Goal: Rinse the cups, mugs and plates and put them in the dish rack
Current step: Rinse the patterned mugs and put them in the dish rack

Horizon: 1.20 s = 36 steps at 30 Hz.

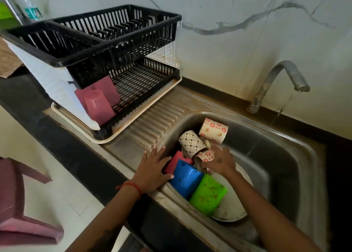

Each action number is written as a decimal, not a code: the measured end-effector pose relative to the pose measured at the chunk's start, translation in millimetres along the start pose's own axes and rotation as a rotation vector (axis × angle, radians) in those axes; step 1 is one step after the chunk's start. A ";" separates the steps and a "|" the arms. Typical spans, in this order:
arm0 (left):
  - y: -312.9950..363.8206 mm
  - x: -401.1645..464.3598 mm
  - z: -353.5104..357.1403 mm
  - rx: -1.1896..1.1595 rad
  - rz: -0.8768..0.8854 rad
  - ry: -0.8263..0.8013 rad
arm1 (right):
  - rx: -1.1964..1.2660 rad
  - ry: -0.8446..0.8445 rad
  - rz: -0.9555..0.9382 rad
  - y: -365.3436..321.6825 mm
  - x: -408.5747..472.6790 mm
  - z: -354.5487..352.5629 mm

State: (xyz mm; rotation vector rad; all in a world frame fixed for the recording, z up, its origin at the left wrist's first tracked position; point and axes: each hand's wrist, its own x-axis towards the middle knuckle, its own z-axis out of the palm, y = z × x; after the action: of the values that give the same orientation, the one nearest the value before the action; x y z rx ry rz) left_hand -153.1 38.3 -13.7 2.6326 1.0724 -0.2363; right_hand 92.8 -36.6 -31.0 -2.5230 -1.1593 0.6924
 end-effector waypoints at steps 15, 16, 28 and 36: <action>123.5 75.5 -61.6 -1.730 -0.316 -0.265 | 1.184 0.199 0.235 7.4 -34.1 -96.7; 130.3 85.4 -67.4 -1.845 -0.369 -0.379 | 1.213 0.195 0.241 7.5 -34.2 -105.6; 205.7 163.5 -94.8 -2.226 -0.443 -0.659 | 0.317 0.748 -0.176 19.9 -35.3 -151.8; 230.7 191.8 -89.4 -2.136 -0.276 -0.592 | -0.356 0.434 -0.323 30.6 -32.6 -148.4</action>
State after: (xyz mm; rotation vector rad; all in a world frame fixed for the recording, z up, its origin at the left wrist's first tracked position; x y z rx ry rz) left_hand 149.1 35.8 68.2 0.4424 0.6161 0.1029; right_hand 172.5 -88.9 91.2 -2.4772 -1.5663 -0.1520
